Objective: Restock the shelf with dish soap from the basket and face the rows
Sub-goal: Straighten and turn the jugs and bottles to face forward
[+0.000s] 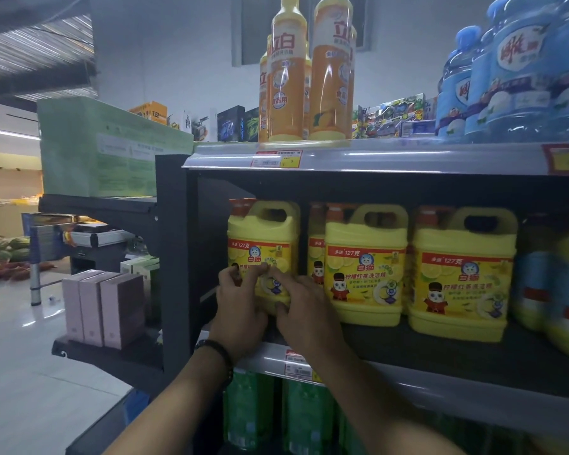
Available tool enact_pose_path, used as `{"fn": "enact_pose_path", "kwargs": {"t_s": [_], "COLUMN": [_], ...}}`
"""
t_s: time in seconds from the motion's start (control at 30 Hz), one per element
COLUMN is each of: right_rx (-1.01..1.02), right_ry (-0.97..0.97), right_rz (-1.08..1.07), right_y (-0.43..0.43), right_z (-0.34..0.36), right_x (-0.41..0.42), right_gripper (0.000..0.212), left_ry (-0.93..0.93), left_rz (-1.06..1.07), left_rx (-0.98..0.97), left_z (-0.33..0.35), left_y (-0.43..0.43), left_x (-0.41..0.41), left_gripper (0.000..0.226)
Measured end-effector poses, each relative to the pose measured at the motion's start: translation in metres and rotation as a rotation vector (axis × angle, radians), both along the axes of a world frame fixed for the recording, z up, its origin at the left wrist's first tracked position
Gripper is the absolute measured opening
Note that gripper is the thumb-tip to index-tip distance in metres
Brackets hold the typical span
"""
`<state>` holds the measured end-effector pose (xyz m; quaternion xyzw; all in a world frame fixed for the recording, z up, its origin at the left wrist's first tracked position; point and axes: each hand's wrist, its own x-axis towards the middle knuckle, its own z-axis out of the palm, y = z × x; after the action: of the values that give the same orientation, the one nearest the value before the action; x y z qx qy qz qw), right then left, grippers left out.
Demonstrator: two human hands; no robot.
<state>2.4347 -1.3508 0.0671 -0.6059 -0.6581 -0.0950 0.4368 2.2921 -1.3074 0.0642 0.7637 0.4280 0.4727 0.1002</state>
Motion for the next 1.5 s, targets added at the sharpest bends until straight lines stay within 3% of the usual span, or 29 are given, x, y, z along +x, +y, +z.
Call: {"fn": "enact_pose_path", "kwargs": {"t_s": [0.23, 0.33, 0.43, 0.53, 0.67, 0.8, 1.03, 1.13, 1.5], "right_rx": [-0.187, -0.257, -0.053, 0.216, 0.425, 0.347, 0.09, 0.029, 0.018], "right_ry": [-0.127, -0.106, -0.042, 0.076, 0.115, 0.212, 0.508, 0.489, 0.356], "right_rz": [0.013, 0.078, 0.056, -0.08, -0.381, -0.59, -0.51, -0.481, -0.505], "right_y": [0.005, -0.007, -0.033, -0.066, -0.099, -0.123, -0.135, -0.131, -0.118], "right_z": [0.009, 0.019, 0.025, 0.028, 0.025, 0.019, 0.021, 0.022, 0.029], "right_x": [0.003, 0.008, 0.02, 0.046, 0.107, 0.166, 0.216, 0.22, 0.198], "right_gripper": [0.084, 0.077, 0.047, 0.04, 0.048, 0.077, 0.11, 0.106, 0.097], "left_ry": [0.155, 0.185, 0.199, 0.116, 0.045, 0.01, -0.067, -0.038, 0.004], "left_rz": [0.099, 0.128, 0.176, 0.195, 0.234, 0.265, 0.234, 0.223, 0.237], "left_rx": [0.041, 0.006, -0.01, 0.016, 0.011, -0.01, -0.027, -0.032, -0.024], "left_z": [-0.001, 0.004, 0.007, 0.009, 0.012, 0.007, 0.006, 0.005, 0.005], "left_y": [-0.01, -0.018, -0.026, -0.028, -0.023, -0.02, -0.022, -0.022, -0.023], "left_x": [0.009, 0.013, 0.023, 0.033, 0.041, 0.05, 0.055, 0.054, 0.052], "left_gripper": [0.067, 0.065, 0.067, 0.079, 0.09, 0.09, 0.096, 0.108, 0.117]}}
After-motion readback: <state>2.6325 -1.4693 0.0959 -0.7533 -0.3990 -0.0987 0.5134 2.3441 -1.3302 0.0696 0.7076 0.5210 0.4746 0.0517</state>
